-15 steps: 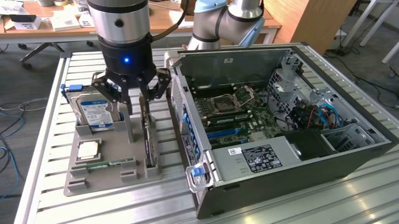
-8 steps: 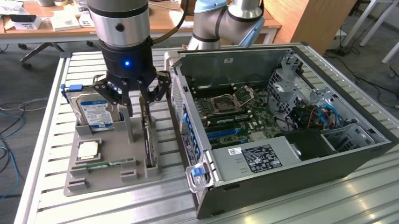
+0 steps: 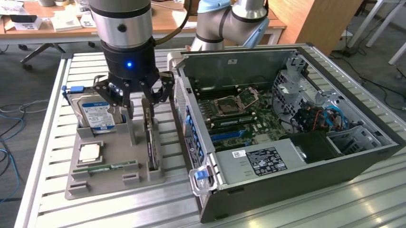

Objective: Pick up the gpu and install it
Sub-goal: 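Pick up the gpu and move the gpu toward the slot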

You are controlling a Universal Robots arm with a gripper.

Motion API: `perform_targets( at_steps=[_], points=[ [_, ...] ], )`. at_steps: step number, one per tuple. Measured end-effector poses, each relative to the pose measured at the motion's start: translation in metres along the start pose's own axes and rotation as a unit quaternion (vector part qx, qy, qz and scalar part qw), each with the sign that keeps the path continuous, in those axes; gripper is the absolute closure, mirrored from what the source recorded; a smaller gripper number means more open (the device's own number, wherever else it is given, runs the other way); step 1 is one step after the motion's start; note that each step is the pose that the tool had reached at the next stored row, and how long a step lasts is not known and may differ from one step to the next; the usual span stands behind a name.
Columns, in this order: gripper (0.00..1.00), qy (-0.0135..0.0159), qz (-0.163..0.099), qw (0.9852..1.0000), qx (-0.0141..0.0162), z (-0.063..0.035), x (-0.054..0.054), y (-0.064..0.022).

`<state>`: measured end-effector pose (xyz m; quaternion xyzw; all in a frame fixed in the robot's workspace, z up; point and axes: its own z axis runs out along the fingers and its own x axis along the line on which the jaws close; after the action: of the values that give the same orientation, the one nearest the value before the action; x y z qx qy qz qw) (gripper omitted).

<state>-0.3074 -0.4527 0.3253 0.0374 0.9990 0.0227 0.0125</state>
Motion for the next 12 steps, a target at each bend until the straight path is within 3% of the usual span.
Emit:
perform_targets(
  at_steps=[12],
  points=[
    [0.51,0.0001,0.000,1.0000,0.0001,-0.0002,-0.0020,-0.0061]
  ],
)
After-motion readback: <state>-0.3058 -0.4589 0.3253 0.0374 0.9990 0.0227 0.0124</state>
